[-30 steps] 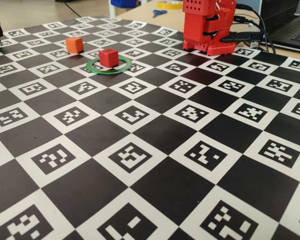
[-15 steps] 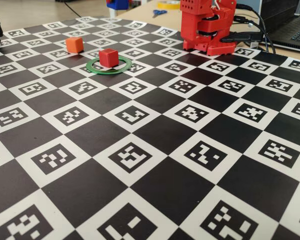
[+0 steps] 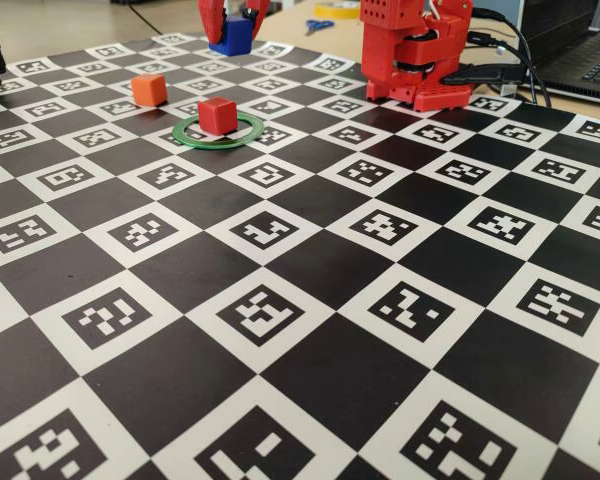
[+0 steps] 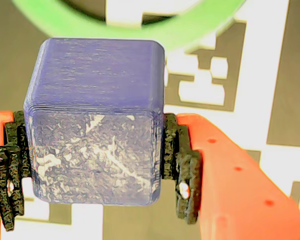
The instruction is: Grab the red cube then put it in the green circle then put the blue cube on top and finally the orange cube on top
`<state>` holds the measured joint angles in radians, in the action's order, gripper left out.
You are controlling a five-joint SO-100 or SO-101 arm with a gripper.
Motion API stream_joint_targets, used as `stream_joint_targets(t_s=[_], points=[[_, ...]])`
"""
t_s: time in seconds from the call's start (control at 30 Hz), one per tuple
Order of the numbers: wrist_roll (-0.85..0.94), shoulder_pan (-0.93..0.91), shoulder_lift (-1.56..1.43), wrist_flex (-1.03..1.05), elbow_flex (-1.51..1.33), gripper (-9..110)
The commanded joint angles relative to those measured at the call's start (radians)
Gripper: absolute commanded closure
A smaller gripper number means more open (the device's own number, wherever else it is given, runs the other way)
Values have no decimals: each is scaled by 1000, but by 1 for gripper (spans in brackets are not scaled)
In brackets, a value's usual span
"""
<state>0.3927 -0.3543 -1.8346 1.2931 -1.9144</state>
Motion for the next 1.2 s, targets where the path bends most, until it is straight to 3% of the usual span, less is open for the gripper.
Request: stream_joint_targets(t_s=[0.0,1.17], points=[[8,-18,6,-44,9,94],[49,-66,87,-212,-103,94]])
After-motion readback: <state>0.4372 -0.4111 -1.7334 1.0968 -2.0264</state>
